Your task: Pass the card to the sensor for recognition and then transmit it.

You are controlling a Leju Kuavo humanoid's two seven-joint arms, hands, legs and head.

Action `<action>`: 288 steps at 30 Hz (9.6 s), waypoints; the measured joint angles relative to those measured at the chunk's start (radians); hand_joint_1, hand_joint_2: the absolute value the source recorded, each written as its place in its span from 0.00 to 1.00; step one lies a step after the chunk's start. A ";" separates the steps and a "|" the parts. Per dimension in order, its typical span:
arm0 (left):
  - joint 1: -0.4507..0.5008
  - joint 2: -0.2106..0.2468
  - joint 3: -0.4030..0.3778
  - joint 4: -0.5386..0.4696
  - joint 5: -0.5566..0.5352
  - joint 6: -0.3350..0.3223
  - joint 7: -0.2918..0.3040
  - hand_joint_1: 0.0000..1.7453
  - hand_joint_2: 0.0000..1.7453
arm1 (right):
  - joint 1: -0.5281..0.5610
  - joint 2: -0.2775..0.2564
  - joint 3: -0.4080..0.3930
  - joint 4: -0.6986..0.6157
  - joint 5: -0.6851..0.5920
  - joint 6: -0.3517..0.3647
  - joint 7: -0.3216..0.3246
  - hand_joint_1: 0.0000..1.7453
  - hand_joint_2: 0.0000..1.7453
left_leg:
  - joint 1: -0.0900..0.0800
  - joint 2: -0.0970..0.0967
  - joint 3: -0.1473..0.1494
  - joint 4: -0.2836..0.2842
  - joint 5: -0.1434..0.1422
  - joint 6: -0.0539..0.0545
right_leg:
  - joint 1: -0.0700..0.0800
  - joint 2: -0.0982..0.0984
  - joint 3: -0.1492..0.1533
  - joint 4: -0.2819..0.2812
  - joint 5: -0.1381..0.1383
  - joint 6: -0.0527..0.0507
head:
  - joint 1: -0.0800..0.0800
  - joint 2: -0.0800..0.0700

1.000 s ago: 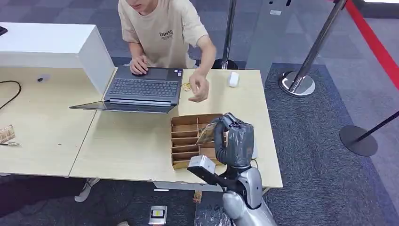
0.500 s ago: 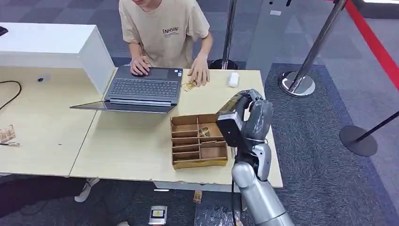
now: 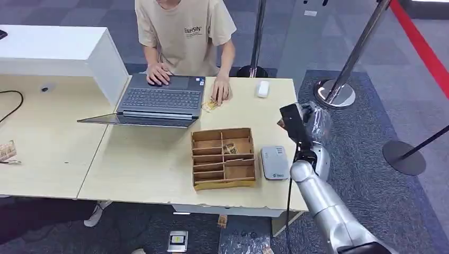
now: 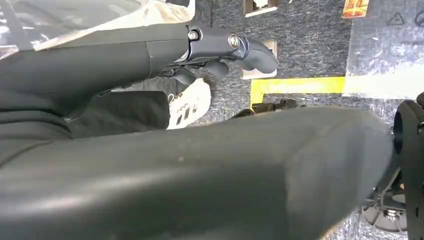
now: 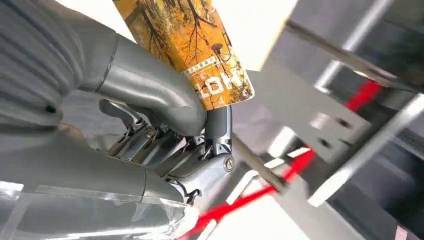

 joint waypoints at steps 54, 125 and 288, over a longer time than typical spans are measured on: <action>-0.099 -0.031 0.001 -0.008 -0.037 -0.106 0.068 0.00 0.00 | -0.221 0.000 0.329 -0.115 -0.338 0.166 -0.038 1.00 1.00 | 0.000 0.002 -0.002 0.000 0.002 -0.001 | 0.000 0.003 -0.003 0.003 0.001 -0.001 | 0.000 0.000; -0.112 -0.063 0.023 -0.009 -0.054 -0.077 0.216 0.00 0.00 | 0.210 -0.009 0.447 -0.404 -0.063 0.002 0.039 0.54 1.00 | 0.000 0.001 -0.002 0.000 0.000 0.000 | 0.000 0.002 -0.004 0.002 0.000 -0.001 | 0.000 0.000; -0.149 -0.093 -0.004 -0.009 -0.155 -0.182 0.080 0.00 0.00 | -0.095 0.039 0.386 -0.399 -0.479 0.105 -0.071 1.00 1.00 | 0.000 0.002 -0.003 0.000 0.001 0.000 | 0.000 0.003 -0.004 0.002 0.001 -0.001 | 0.000 0.000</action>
